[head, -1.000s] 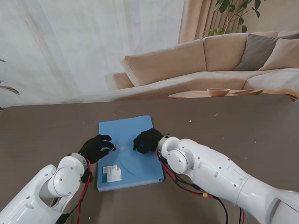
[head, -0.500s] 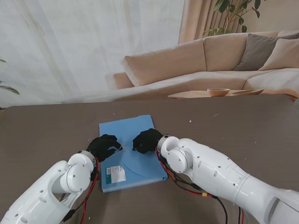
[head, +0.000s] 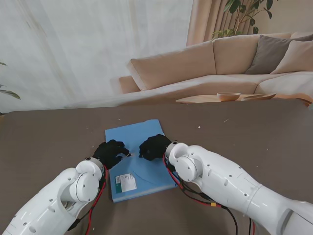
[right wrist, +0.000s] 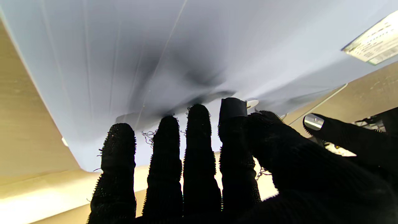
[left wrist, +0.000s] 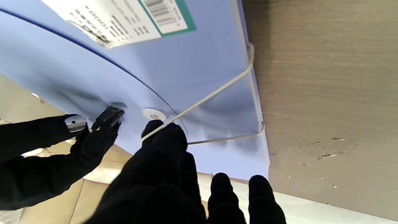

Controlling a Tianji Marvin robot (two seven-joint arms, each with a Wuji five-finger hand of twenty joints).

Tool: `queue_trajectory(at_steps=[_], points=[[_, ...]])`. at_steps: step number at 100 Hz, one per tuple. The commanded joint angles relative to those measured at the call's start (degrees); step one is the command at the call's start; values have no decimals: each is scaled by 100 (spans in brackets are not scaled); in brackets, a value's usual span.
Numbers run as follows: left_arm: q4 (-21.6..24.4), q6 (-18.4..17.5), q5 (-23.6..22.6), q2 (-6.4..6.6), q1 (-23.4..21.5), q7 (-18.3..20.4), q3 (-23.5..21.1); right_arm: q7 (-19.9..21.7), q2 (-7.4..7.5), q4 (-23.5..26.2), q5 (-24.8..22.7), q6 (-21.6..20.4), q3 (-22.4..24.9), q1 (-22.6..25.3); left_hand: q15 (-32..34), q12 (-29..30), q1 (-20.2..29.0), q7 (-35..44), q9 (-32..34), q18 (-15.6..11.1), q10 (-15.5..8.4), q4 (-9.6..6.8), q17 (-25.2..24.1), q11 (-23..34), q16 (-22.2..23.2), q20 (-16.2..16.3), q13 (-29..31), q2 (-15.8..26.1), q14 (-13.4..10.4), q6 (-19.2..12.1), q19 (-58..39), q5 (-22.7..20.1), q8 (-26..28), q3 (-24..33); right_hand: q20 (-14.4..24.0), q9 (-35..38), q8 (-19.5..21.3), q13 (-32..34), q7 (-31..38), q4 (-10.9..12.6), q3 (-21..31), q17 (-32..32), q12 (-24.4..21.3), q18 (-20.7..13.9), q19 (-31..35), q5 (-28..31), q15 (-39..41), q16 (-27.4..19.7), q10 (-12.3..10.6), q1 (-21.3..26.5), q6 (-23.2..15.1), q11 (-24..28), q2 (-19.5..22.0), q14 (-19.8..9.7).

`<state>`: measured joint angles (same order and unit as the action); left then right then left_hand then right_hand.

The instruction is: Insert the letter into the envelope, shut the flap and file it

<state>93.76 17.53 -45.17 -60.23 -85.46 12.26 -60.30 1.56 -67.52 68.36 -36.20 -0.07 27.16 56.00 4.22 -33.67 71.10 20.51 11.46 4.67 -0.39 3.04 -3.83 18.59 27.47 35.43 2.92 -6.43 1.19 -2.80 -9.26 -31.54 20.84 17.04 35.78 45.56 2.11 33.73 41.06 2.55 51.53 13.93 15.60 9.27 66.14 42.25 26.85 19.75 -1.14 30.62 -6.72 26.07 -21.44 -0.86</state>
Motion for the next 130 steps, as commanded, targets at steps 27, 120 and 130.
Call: queue_trajectory(at_steps=[27,120,130], points=[[108,-46,-86,-12,-94,183,-100,83,232,779,-261,502,740,689,-13,-20,287,96,-124,-114,-127,-188,-41,-191,83,43,-59,301,-115,-339,38,19,38,-61,654,-1343,1448,-348,-1163,359,-892,-51,327,859,117,-1028,169,429,19,-467,-638,276,386,989],[146,-72,-90,8,-136,284,-149,1193,538,1034,-373,1354,717,771,-11,-25,287,19,-131,-107,-138,-185,-37,-240,72,0,-59,314,-113,-385,49,81,102,-247,1372,-544,1823,899,-998,-235,-719,1148,529,837,1374,-1165,1177,1065,360,-249,-1292,918,-518,1290],[148,-77,-85,8,-130,286,-148,1287,542,981,-307,1258,525,635,-11,-23,287,6,-130,-105,-140,-192,-36,-247,71,-5,-60,309,-108,-402,51,92,97,-257,1374,-276,1803,1004,-907,-302,-615,1204,578,809,1411,-744,1264,1129,273,-184,-1186,871,-587,1239]])
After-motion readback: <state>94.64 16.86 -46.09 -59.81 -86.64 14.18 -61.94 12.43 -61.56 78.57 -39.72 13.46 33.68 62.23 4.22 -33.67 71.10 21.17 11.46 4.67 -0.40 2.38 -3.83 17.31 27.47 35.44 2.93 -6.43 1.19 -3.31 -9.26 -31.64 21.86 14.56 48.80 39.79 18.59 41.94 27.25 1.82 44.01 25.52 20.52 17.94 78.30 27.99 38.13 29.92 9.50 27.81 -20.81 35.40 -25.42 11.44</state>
